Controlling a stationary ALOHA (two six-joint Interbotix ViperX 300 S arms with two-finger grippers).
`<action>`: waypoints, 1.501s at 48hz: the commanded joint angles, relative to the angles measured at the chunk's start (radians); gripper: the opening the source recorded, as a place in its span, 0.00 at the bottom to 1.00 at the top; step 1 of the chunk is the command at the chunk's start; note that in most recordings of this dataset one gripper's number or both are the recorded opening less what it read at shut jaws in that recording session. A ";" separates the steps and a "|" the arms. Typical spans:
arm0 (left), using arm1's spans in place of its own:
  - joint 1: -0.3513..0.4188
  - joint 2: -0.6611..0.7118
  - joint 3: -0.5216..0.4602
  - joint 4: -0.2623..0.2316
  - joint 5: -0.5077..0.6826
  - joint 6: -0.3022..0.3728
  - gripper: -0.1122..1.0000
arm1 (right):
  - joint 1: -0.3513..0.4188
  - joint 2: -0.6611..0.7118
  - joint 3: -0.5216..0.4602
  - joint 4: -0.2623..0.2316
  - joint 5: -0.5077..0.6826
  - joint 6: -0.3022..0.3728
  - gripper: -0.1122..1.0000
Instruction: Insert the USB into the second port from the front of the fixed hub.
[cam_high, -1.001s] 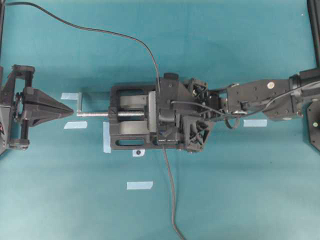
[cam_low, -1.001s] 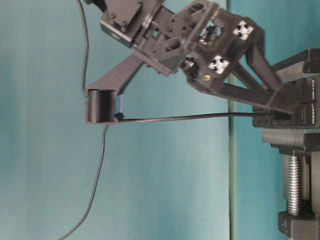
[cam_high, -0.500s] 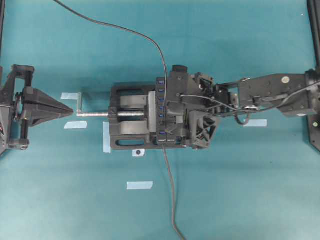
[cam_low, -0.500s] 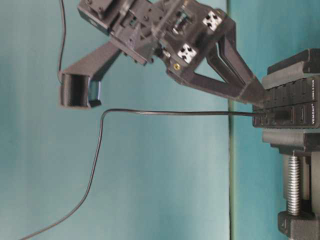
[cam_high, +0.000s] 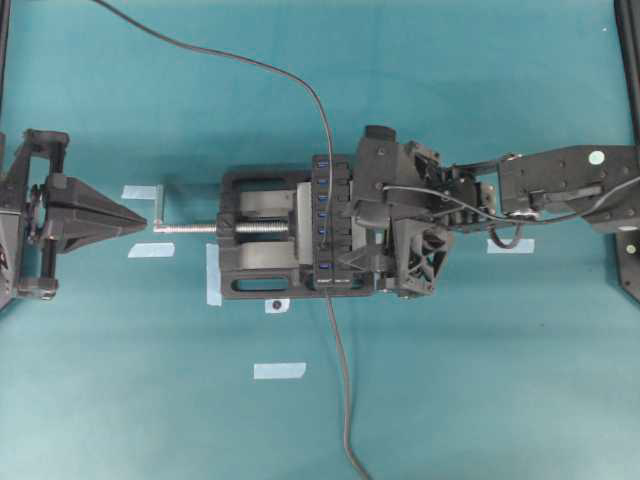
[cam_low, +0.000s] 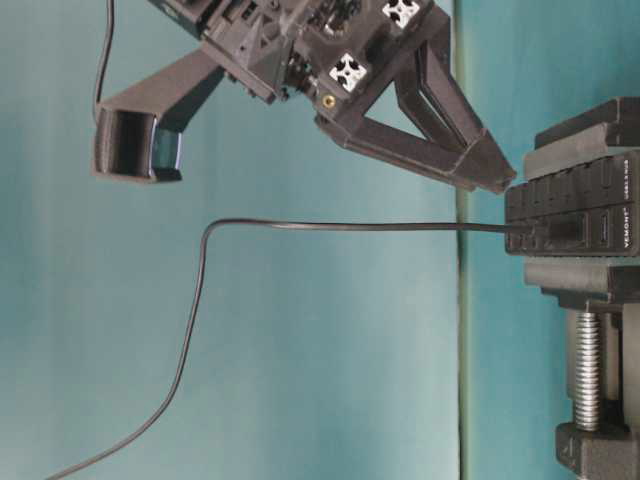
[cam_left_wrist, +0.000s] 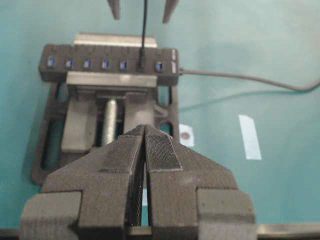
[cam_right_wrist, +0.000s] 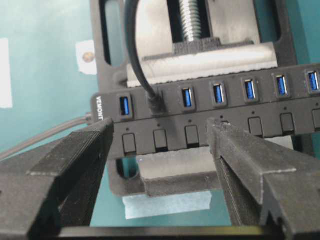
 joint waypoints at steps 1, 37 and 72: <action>0.000 0.003 -0.014 0.002 -0.011 -0.002 0.10 | 0.005 -0.035 0.002 -0.002 -0.020 0.006 0.83; 0.002 0.003 -0.014 0.002 -0.009 -0.002 0.10 | 0.003 -0.084 0.058 -0.002 -0.078 0.006 0.83; 0.000 0.003 -0.018 0.000 -0.009 -0.002 0.10 | 0.005 -0.084 0.061 -0.002 -0.083 0.008 0.83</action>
